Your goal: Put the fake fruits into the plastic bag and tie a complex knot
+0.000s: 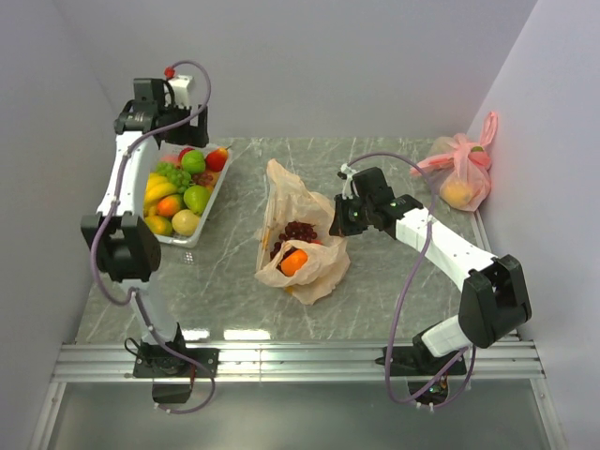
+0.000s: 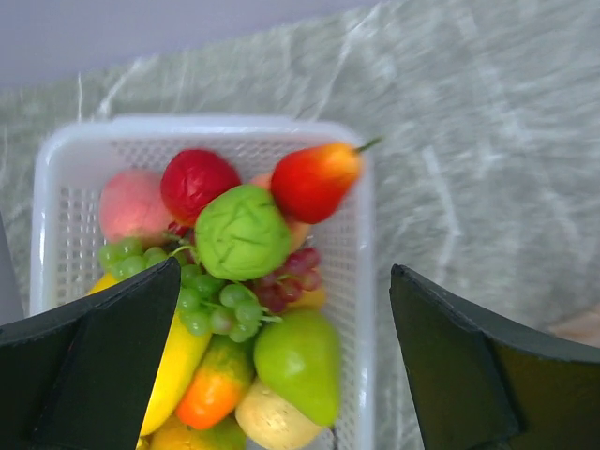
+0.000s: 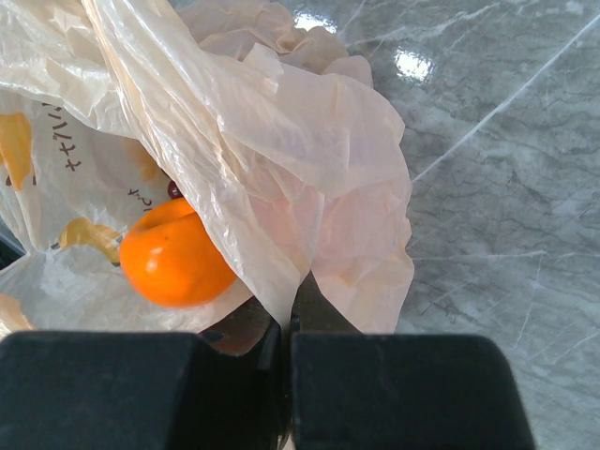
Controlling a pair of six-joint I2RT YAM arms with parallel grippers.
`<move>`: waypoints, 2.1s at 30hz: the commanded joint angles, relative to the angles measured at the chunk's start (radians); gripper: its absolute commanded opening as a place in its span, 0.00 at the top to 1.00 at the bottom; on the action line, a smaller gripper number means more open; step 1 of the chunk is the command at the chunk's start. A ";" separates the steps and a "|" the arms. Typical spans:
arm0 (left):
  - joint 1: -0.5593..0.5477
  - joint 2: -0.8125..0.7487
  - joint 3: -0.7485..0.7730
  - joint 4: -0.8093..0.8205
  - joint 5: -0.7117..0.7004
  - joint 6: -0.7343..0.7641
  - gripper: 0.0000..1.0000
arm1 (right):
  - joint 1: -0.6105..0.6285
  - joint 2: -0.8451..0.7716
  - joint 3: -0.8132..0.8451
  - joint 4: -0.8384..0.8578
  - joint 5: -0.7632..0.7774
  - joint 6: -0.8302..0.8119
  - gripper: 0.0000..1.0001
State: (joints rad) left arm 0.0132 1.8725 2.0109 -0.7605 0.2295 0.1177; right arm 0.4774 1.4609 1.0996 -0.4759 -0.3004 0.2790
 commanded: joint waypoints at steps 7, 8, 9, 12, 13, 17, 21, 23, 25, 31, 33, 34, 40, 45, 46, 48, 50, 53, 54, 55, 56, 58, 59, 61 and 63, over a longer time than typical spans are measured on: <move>0.042 0.165 0.011 0.029 -0.102 -0.015 0.01 | 0.000 -0.005 0.034 0.000 0.000 -0.015 1.00; 0.044 0.171 0.003 0.033 -0.096 -0.016 0.01 | 0.000 -0.005 0.034 -0.001 0.001 -0.017 1.00; 0.044 0.180 -0.014 0.038 -0.088 -0.018 0.01 | 0.000 -0.005 0.037 -0.001 0.001 -0.017 1.00; 0.044 0.201 -0.038 0.068 -0.082 -0.027 0.01 | 0.000 0.003 0.045 -0.006 0.000 -0.017 1.00; 0.045 0.206 -0.044 0.079 -0.081 -0.032 0.02 | 0.001 0.004 0.045 -0.006 -0.002 -0.017 1.00; 0.045 0.254 -0.012 0.081 -0.075 -0.042 0.03 | 0.000 0.007 0.048 -0.009 0.000 -0.017 1.00; 0.047 0.296 0.028 0.081 -0.071 -0.053 0.04 | 0.000 0.010 0.055 -0.012 0.003 -0.020 1.00; 0.047 0.306 0.034 0.081 -0.068 -0.059 0.08 | 0.000 0.013 0.055 -0.012 0.004 -0.020 1.00; 0.051 0.304 0.035 0.078 -0.064 -0.062 0.12 | 0.000 0.015 0.057 -0.012 0.003 -0.020 1.00; 0.064 0.176 -0.032 0.110 -0.044 -0.059 0.32 | 0.000 0.015 0.049 -0.009 0.004 -0.023 1.00; 0.067 0.117 -0.047 0.106 -0.041 -0.046 0.42 | 0.000 0.019 0.049 -0.006 0.001 -0.020 1.00; 0.065 0.097 -0.049 0.101 -0.035 -0.041 0.44 | 0.000 0.019 0.048 -0.006 0.003 -0.020 1.00; 0.051 -0.079 -0.080 0.055 0.158 -0.024 0.48 | -0.002 0.018 0.046 -0.003 0.003 -0.020 1.00; -0.057 -0.229 -0.197 0.050 0.316 -0.036 0.46 | 0.000 0.033 0.054 -0.004 -0.006 -0.018 1.00; -0.106 -0.245 -0.219 0.053 0.333 -0.044 0.46 | 0.000 0.038 0.054 -0.003 -0.009 -0.017 1.00; -0.169 -0.274 -0.276 0.056 0.369 -0.058 0.46 | 0.000 0.039 0.059 -0.003 -0.013 -0.012 1.00; -0.281 -0.282 -0.311 0.052 0.364 -0.061 0.46 | 0.000 0.041 0.063 -0.006 -0.009 -0.011 1.00; -0.407 -0.297 -0.408 0.088 0.347 -0.091 0.45 | -0.002 0.032 0.062 -0.004 -0.003 -0.004 1.00; -0.429 -0.302 -0.467 0.131 0.352 -0.108 0.45 | -0.003 0.030 0.059 -0.006 -0.008 -0.003 1.00; -0.470 -0.299 -0.491 0.142 0.356 -0.110 0.45 | -0.003 0.024 0.057 -0.003 -0.012 0.000 1.00; -0.490 -0.291 -0.506 0.139 0.358 -0.112 0.45 | -0.008 0.021 0.055 -0.004 -0.016 0.003 1.00; -0.554 -0.266 -0.538 0.138 0.376 -0.148 0.43 | -0.013 0.013 0.059 -0.007 -0.019 0.006 1.00; -0.577 -0.259 -0.549 0.135 0.376 -0.148 0.41 | -0.013 0.012 0.060 -0.009 -0.022 0.008 1.00; -0.633 -0.233 -0.557 0.090 0.376 -0.097 0.24 | -0.016 0.007 0.059 -0.010 -0.025 0.009 1.00; -0.645 -0.217 -0.531 0.049 0.364 -0.075 0.10 | -0.019 0.006 0.060 -0.015 -0.023 0.005 1.00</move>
State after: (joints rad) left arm -0.5995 1.6585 1.4528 -0.6846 0.5705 0.0147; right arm 0.4683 1.4986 1.1137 -0.4915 -0.3107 0.2794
